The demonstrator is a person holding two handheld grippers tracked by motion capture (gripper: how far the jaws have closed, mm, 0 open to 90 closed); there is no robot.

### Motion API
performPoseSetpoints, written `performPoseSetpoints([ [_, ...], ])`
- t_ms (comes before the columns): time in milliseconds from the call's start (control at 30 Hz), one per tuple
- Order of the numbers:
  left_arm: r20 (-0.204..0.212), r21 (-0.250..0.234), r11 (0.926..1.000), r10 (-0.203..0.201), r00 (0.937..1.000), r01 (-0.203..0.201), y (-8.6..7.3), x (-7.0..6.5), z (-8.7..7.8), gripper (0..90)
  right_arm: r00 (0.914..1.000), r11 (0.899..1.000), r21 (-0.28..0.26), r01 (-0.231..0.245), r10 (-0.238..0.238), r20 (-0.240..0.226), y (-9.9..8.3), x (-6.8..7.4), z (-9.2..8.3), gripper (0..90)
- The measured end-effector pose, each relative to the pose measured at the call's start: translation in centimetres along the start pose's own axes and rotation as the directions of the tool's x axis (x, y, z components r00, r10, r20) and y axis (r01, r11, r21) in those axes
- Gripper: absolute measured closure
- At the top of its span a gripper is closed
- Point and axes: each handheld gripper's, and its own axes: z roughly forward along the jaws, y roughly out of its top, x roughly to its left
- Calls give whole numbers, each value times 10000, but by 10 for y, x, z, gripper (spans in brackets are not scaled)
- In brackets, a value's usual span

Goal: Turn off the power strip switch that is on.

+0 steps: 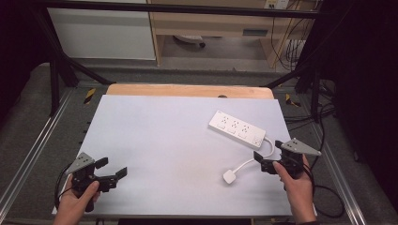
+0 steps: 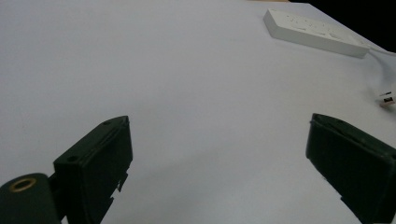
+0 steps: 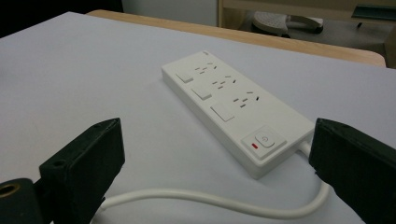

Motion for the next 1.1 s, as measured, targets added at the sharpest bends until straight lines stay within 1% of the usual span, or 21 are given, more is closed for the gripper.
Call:
performPoseSetpoints([
  [167, -36, 1, 10000, -16, 10000, 16, 0, 0, 0, 71, 10000, 10000, -53, -4, 4, -56, 9, 0, 3, 42],
  [233, -26, -2, 10000, -34, 10000, 34, 0, 0, 1, 71, 9999, 9999, -72, 101, -102, -76, 13, 1, 6, 42],
  [367, -27, -3, 10000, -51, 10000, 51, 0, 0, 1, 71, 9998, 9998, -35, 191, -190, 58, 27, 1, 11, 45],
  [400, -28, -9, 10000, -51, 10000, 51, -1, 0, 1, 71, 9998, 9998, -35, 191, -190, 58, 27, 1, 11, 45],
  [467, -18, -8, 10000, -49, 10000, 49, -1, 1, 1, 71, 9996, 9997, 15, 246, -246, 105, 33, 1, 13, 45],
  [500, -20, -5, 10000, -56, 10000, 56, -1, 1, 1, 71, 9994, 9995, 50, 315, -316, 131, 39, 1, 14, 52],
  [567, -28, -4, 10000, -59, 10000, 59, -1, 1, 1, 71, 9993, 9994, 59, 346, -347, 138, 42, 0, 15, 56],
  [600, -44, -7, 10000, -53, 10000, 53, -1, 1, 1, 71, 9991, 9993, 65, 379, -380, 205, 48, -1, 17, 61],
  [733, -60, -9, 10000, -59, 10000, 59, -1, 1, 1, 71, 9993, 9994, 71, 330, -331, 155, 60, -4, 21, 51],
  [833, -67, -44, 10000, -44, 10000, 44, -1, 1, 0, 71, 9990, 9991, 108, 419, -421, 175, 66, -5, 24, 49],
  [867, -73, -53, 10000, -35, 10000, 35, -1, 2, 0, 69, 9987, 9988, 154, 469, -472, 201, 70, -6, 26, 55],
  [900, -81, -58, 10000, -24, 10000, 24, -1, 2, 0, 69, 9987, 9988, 154, 469, -472, 201, 70, -6, 26, 55],
  [1000, -99, -79, 10000, -6, 10000, 5, -1, 2, 1, 66, 9985, 9987, 102, 499, -502, 229, 77, -8, 31, 101],
  [1033, -147, -5, 10000, -5, 9999, 5, -1, 2, 1, 63, 9983, 9986, 66, 519, -520, 265, 79, -8, 32, 127],
  [1100, -173, -7, 10000, 8, 9999, -8, -1, 2, 1, 63, 9981, 9988, -75, 476, -473, 390, 81, -10, 33, 154],
])
